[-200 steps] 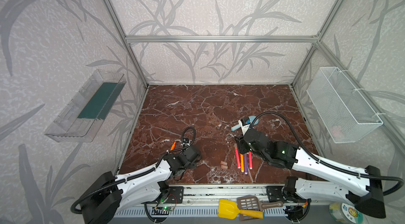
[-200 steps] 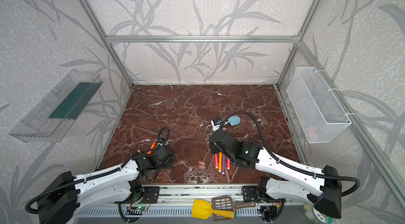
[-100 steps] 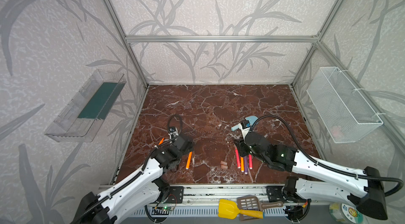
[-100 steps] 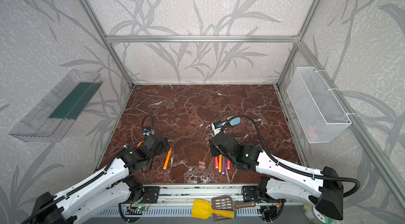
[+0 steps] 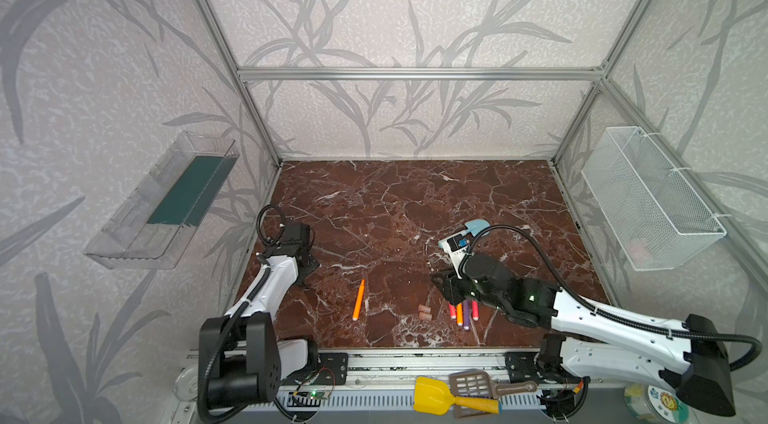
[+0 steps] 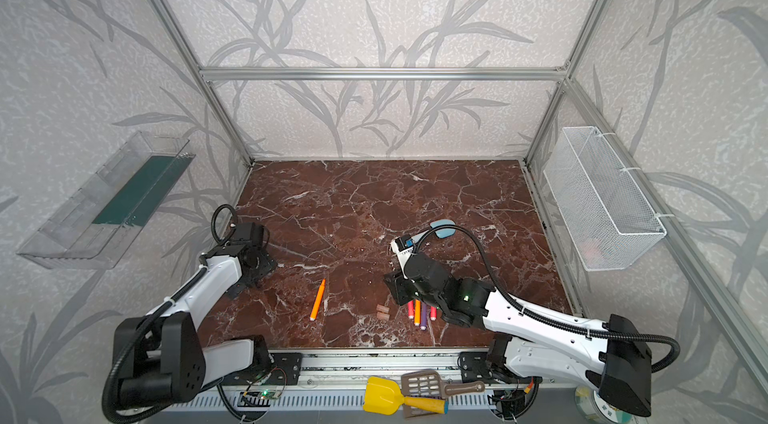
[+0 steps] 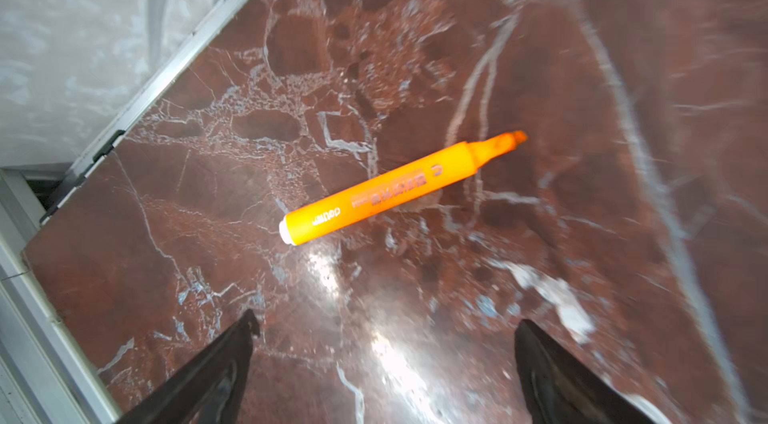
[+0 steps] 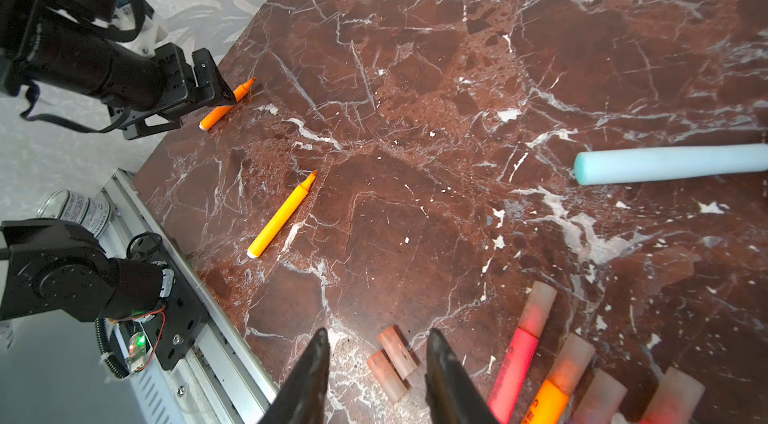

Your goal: Insert the pens into the pen caps

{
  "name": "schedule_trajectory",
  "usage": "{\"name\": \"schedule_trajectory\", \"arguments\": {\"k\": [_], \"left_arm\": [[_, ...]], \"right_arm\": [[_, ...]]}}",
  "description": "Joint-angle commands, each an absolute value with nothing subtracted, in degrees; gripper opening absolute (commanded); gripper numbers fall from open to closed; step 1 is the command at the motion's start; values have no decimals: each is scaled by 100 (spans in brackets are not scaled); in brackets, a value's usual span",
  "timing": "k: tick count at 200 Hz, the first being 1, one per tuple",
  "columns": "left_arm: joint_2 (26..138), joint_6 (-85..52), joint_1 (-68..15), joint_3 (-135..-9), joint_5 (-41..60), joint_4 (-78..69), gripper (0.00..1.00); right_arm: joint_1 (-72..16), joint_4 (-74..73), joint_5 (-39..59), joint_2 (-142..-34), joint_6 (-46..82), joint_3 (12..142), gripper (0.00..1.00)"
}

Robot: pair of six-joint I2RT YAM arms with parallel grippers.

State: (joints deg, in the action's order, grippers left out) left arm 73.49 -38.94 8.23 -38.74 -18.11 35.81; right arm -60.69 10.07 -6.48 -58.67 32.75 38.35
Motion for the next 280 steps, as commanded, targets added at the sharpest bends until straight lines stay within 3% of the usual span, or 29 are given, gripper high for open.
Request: {"name": "schedule_trajectory", "arguments": {"k": [1, 41, 94, 142, 280], "left_arm": [[7756, -3643, 1096, -4348, -1777, 3290, 99], [8522, -3616, 1601, -5144, -1730, 3323, 99], [9871, -3551, 2052, -5940, -525, 3307, 99], [10509, -3559, 2146, -6521, -577, 3500, 98], [9629, -3258, 1988, -5108, -449, 3579, 95]], "right_arm": [[-6100, 808, -447, -5687, 3287, 3693, 39], [-6100, 809, -405, -5685, 3285, 3724, 39], [-6100, 826, -511, -5821, 3245, 3788, 39], [-6100, 804, -562, -5788, 3234, 3748, 40], [-6100, 885, -433, -5032, 3322, 3472, 40]]}}
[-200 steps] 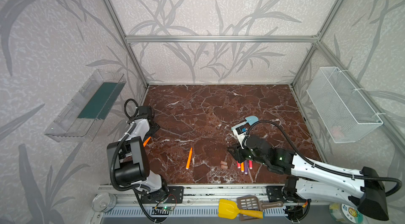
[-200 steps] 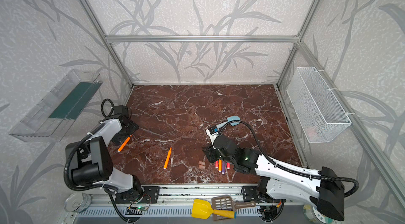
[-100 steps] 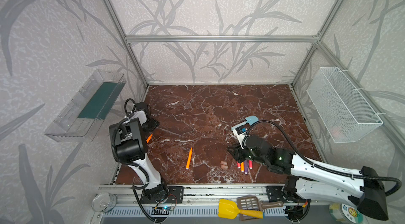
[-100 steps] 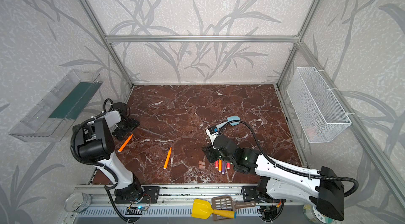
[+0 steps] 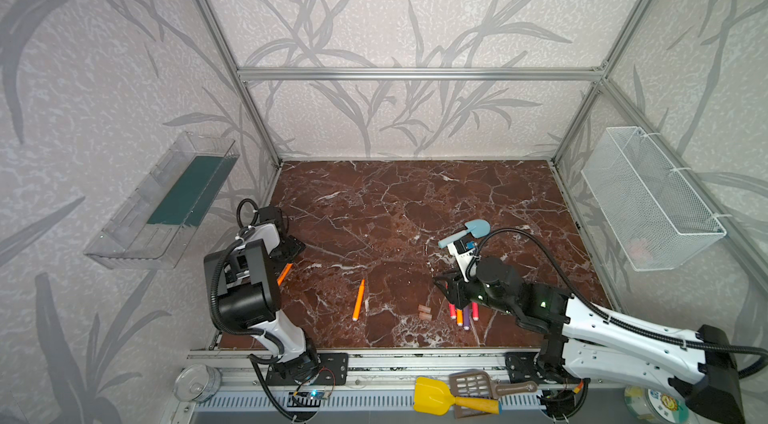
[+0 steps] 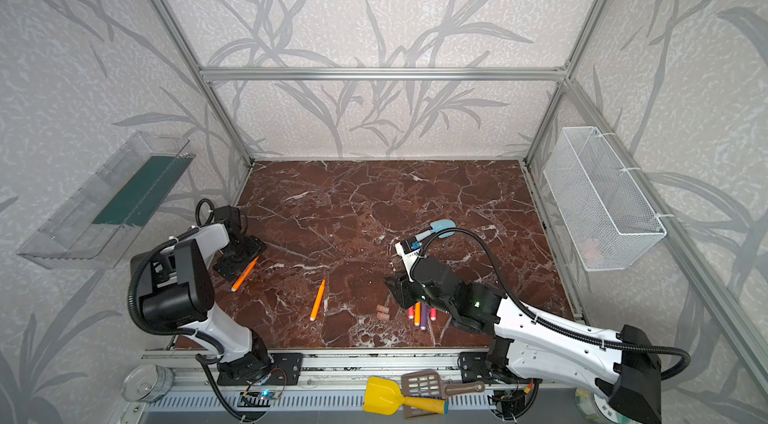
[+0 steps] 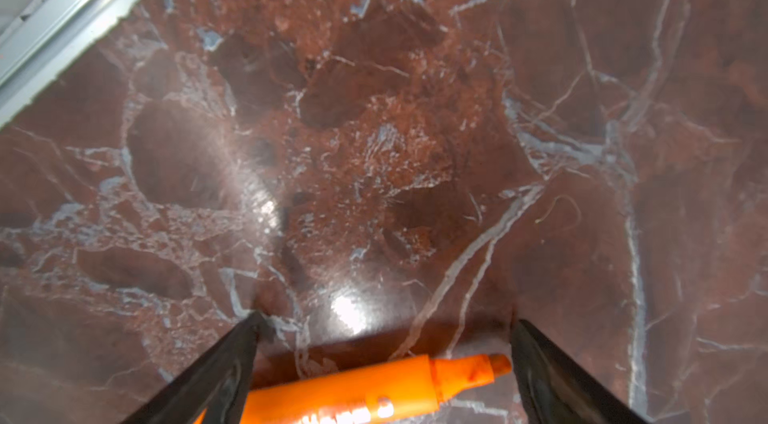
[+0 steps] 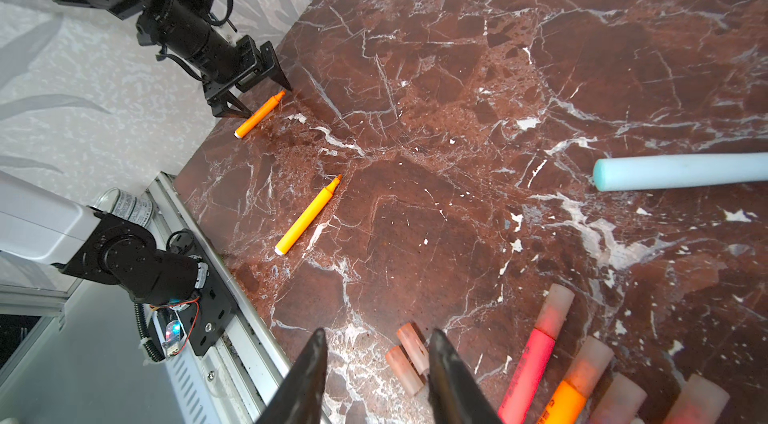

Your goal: Insert the pens into the pen caps

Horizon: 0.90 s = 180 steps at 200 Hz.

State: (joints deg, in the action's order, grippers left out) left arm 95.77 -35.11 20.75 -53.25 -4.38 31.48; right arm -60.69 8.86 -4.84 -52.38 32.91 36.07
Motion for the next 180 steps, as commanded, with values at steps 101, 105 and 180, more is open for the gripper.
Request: {"name": "schedule_trajectory", "arguments": {"k": [101, 105, 180], "left_arm": [[9063, -3268, 770, -5091, -1188, 4332, 89], [9041, -3291, 730, -5079, -1238, 4365, 91], [8871, -3643, 137, -4917, -1364, 4759, 83]], "right_arm": [[-6106, 1135, -464, -4402, 3387, 3340, 40], [-6105, 1148, -466, -4379, 3384, 3335, 40], [-6108, 1256, -484, -3979, 3401, 3232, 41]]}}
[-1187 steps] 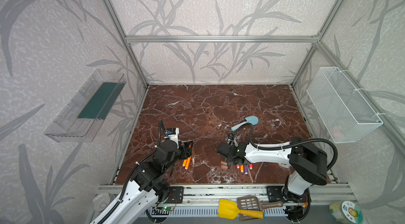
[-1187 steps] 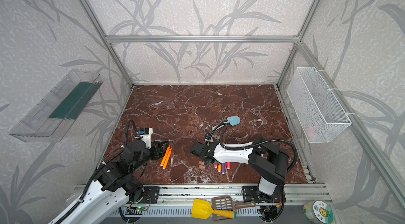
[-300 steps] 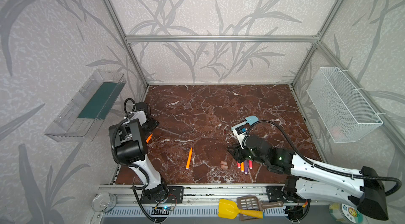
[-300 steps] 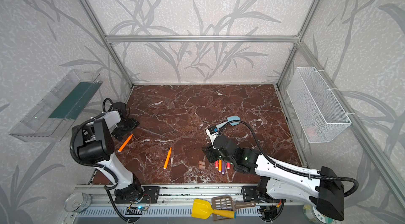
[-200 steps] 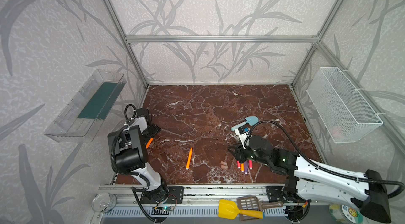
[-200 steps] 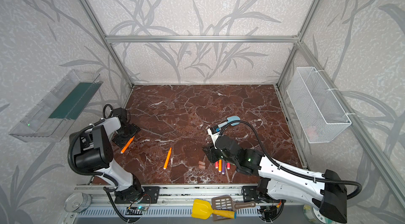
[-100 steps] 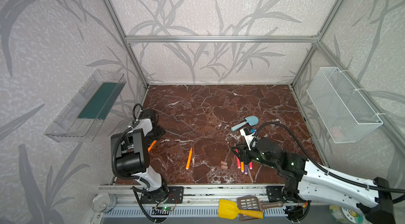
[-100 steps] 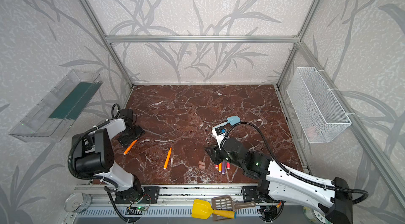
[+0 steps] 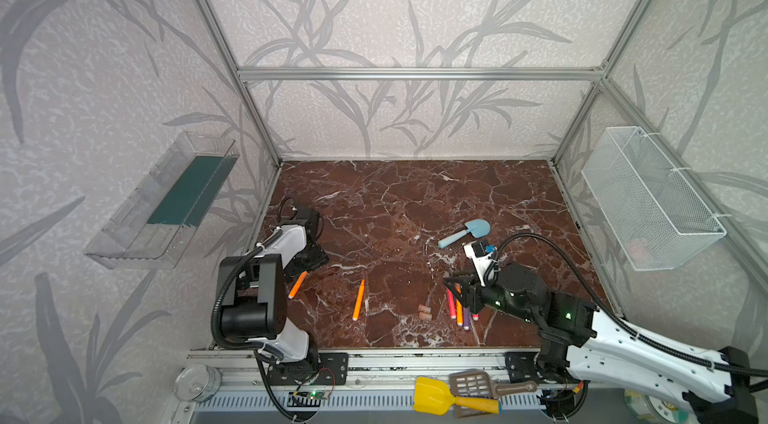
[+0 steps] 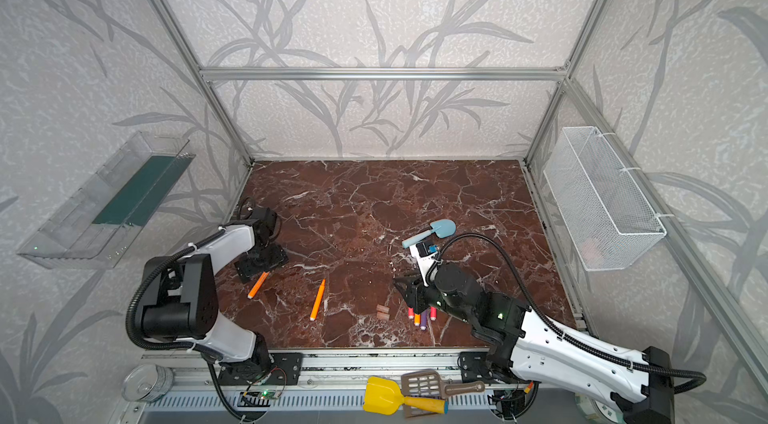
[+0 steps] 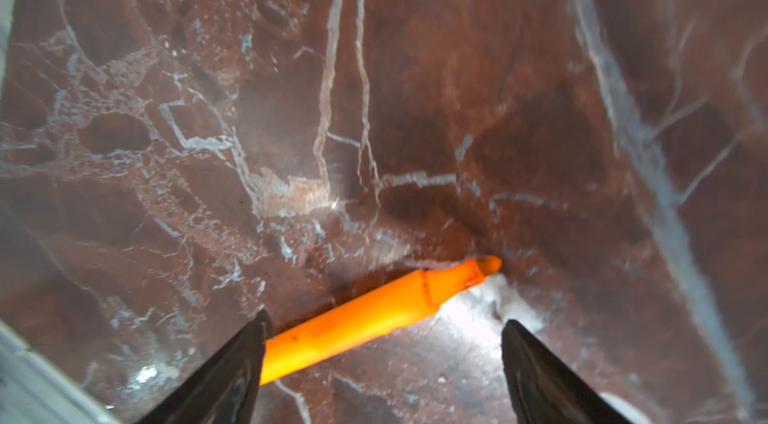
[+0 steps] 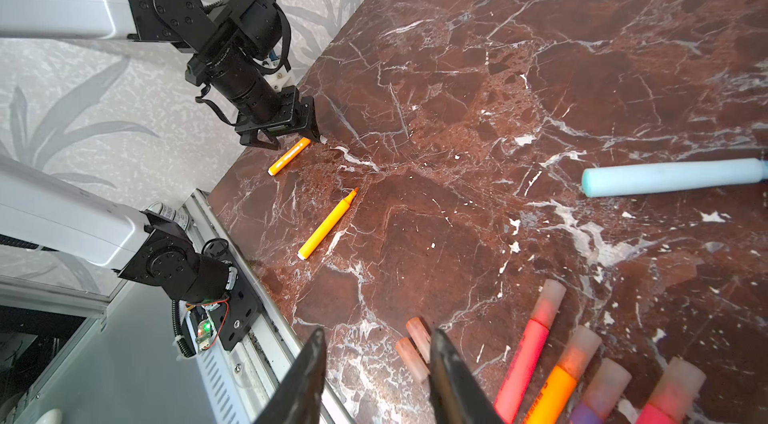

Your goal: Insert the pens into the pen caps

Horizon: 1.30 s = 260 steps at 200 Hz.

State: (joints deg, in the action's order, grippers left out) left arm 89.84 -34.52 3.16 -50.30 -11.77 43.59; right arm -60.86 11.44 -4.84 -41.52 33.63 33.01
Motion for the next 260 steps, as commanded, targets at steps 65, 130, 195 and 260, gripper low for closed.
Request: {"name": "schedule_trajectory", "arguments": {"k": [65, 130, 195, 260], "left_arm": [[8829, -4014, -572, -5109, -1560, 5405, 75], [8652, -3952, -730, -5300, -2038, 5506, 76], [8939, -3622, -67, -5337, -1770, 5108, 96], [8902, -3584, 62, -4827, -1129, 4617, 94]], "right_arm": [[-6108, 1364, -440, -3642, 3428, 3168, 41], [-6111, 1459, -422, -3337, 3478, 3044, 42], [-6112, 1607, -430, -2993, 3490, 2971, 42], [-6115, 1618, -387, -2890, 3489, 2954, 43]]}}
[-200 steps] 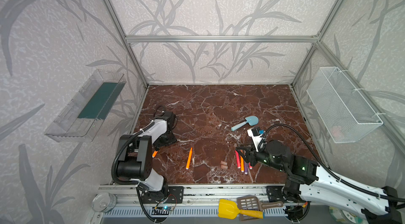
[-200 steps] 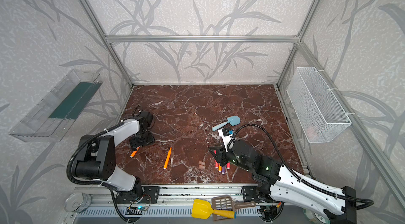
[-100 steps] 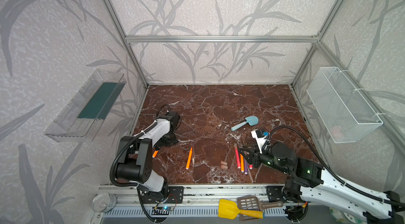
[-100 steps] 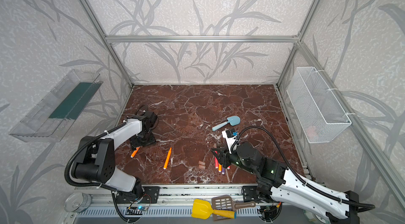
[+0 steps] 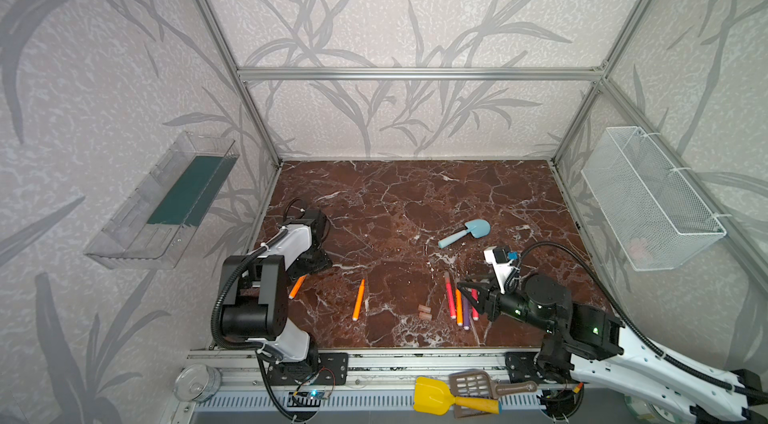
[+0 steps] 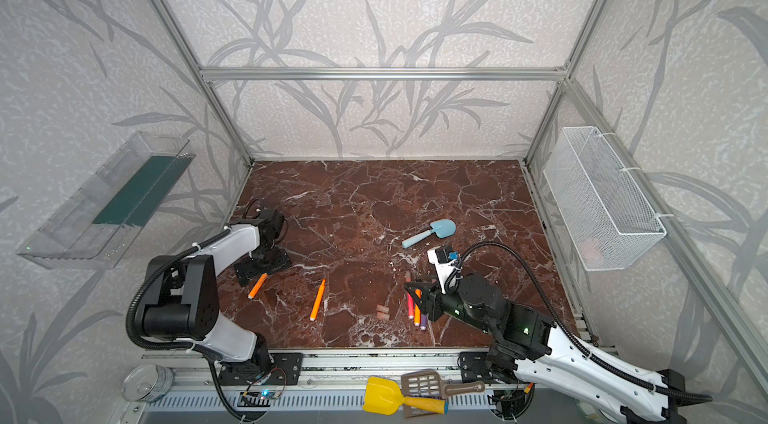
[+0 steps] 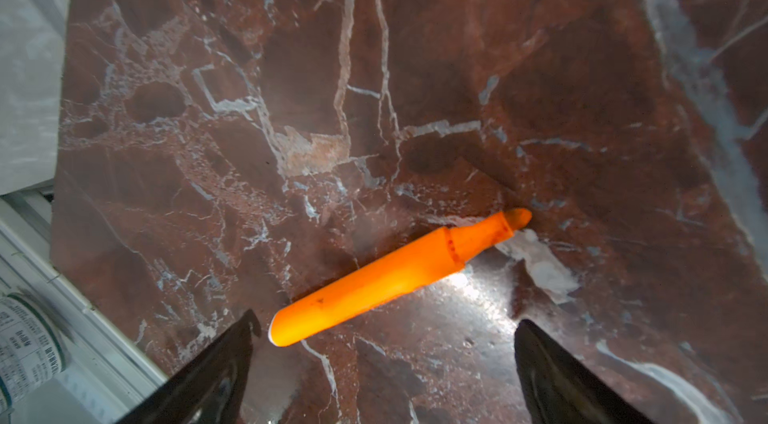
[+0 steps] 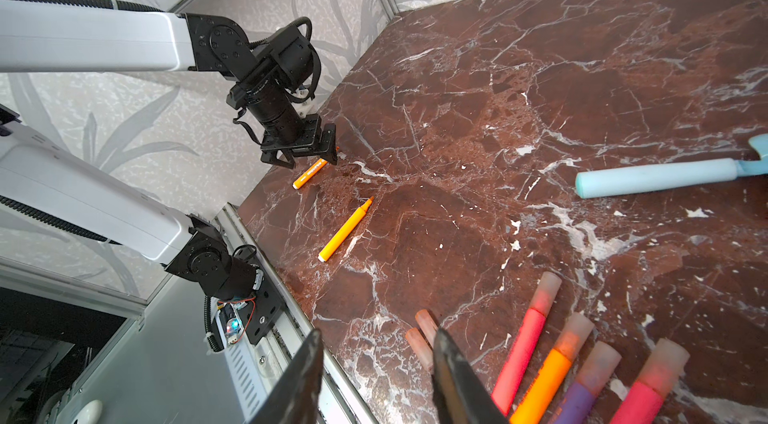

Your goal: Insert the pens into the pen caps

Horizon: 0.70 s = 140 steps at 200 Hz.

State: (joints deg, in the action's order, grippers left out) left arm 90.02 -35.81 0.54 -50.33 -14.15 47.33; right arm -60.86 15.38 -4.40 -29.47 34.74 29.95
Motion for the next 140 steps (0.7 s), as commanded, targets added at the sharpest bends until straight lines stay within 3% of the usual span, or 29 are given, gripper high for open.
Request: {"name": "schedule_trajectory", "arguments": {"k": [1, 17, 79, 140], "left_arm": [[8903, -3589, 66, -4826, -1127, 4620, 94], [8877, -3665, 29, -4807, -1121, 4671, 87], [9166, -3708, -145, -4881, -767, 4754, 78], [8450, -3981, -645, -4687, -585, 4968, 50]], "right_arm": [[-6116, 1617, -387, -2891, 3485, 2953, 43], [-6117, 1617, -363, -2865, 3498, 2944, 43], [-6116, 1773, -393, -2576, 3522, 2917, 43], [-6113, 1705, -353, -2619, 3533, 2924, 43]]}}
